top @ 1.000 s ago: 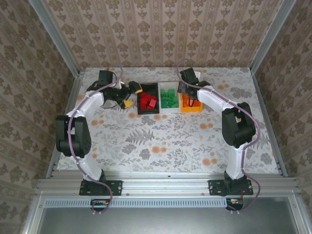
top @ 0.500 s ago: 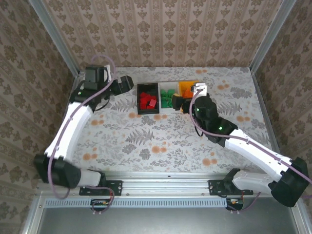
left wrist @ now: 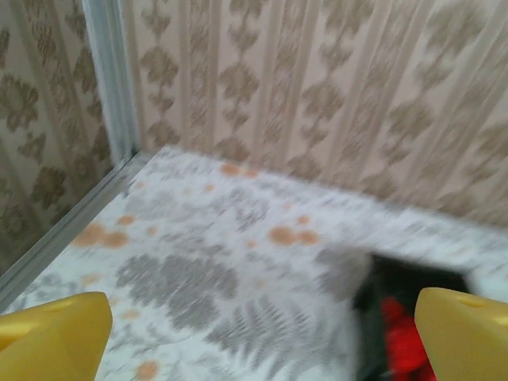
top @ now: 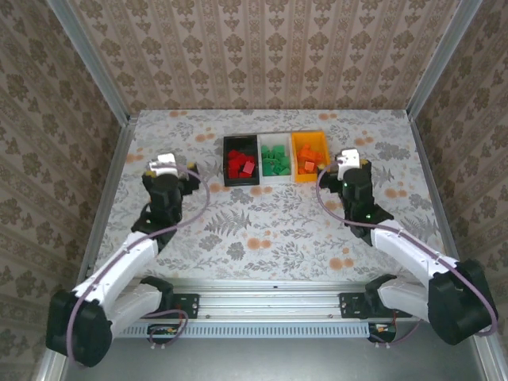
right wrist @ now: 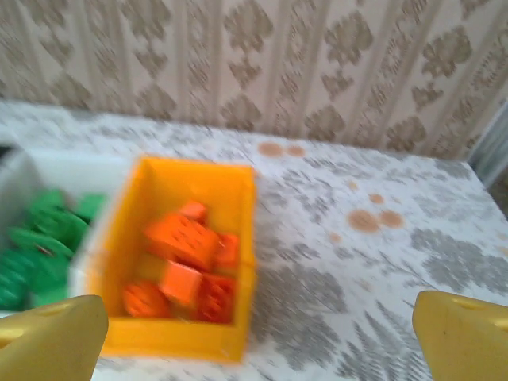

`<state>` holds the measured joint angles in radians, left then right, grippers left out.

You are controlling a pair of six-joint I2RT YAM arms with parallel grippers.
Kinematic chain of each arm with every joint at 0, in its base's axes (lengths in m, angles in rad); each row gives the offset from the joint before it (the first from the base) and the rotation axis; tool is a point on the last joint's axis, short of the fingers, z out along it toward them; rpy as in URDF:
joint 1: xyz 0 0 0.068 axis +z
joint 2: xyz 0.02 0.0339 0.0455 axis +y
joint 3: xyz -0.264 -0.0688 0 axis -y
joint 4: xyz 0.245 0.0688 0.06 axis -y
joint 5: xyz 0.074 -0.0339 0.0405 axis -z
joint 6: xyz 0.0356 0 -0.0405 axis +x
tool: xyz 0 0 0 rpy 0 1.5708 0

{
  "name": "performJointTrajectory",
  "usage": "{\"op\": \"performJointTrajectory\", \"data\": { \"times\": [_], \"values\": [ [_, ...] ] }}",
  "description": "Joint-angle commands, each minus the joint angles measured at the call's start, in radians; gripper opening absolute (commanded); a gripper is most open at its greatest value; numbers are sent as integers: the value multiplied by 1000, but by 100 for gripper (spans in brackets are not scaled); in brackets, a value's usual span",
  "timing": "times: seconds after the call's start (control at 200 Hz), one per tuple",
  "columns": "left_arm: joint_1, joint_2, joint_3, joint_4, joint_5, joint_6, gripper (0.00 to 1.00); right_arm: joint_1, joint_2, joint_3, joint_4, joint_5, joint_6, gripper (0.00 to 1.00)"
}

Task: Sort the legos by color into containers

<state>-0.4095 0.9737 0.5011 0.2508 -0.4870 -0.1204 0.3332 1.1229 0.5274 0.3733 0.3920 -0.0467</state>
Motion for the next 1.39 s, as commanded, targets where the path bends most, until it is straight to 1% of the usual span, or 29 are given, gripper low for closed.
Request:
{"op": "performJointTrajectory", "data": {
  "times": [0.0, 0.04, 0.1, 0.15, 0.19, 0.215, 0.28, 0.31, 0.33, 0.4, 0.42, 0.445, 0.475, 0.525, 0.535, 0.56, 0.605, 0.63, 0.675, 0.73, 0.995, 1.39],
  "values": [
    [16, 31, -87, 335, 76, 361, 100, -74, -5, -103, 215, -99, -111, 100],
    [44, 66, -98, 342, 71, 345, 100, -107, 12, -134, 252, -121, -95, 100],
    [96, 123, -133, 393, 147, 319, 100, -157, 45, -177, 332, -158, -56, 100],
    [125, 176, -158, 458, 164, 302, 100, -195, 88, -217, 435, -179, -6, 100],
    [149, 227, -179, 526, 194, 299, 100, -210, 122, -227, 482, -190, -3, 100],
    [159, 253, -185, 570, 215, 329, 100, -219, 142, -224, 476, -191, 8, 100],
    [187, 303, -178, 571, 258, 345, 100, -243, 202, -211, 490, -248, 24, 100],
    [210, 331, -168, 574, 276, 324, 100, -248, 241, -213, 532, -256, 23, 100],
    [225, 347, -156, 544, 281, 305, 100, -252, 260, -211, 550, -258, 27, 100],
    [281, 433, -155, 589, 404, 281, 100, -270, 373, -208, 624, -292, 35, 100],
    [289, 466, -160, 637, 413, 281, 100, -274, 400, -208, 650, -295, 38, 100],
    [299, 484, -163, 672, 387, 259, 100, -281, 426, -208, 689, -301, 45, 100],
    [321, 492, -172, 678, 375, 222, 100, -286, 419, -206, 672, -301, 49, 100],
    [366, 547, -183, 730, 457, 196, 100, -299, 399, -189, 602, -304, 68, 100],
    [371, 563, -182, 761, 464, 199, 100, -302, 402, -185, 600, -305, 70, 100],
    [375, 579, -172, 792, 464, 202, 100, -304, 408, -176, 592, -303, 75, 100],
    [377, 541, -120, 613, 425, 166, 100, -307, 405, -146, 532, -288, 85, 100],
    [382, 552, -89, 571, 412, 156, 100, -310, 408, -125, 493, -290, 88, 100],
    [389, 557, -104, 610, 418, 154, 100, -313, 413, -120, 490, -298, 88, 100],
    [387, 559, -100, 604, 401, 151, 100, -315, 414, -119, 490, -301, 87, 100],
    [373, 558, -104, 607, 391, 164, 100, -304, 410, -124, 492, -298, 74, 100],
    [374, 559, -99, 602, 397, 161, 100, -304, 410, -125, 495, -298, 74, 100]
  ]
}}
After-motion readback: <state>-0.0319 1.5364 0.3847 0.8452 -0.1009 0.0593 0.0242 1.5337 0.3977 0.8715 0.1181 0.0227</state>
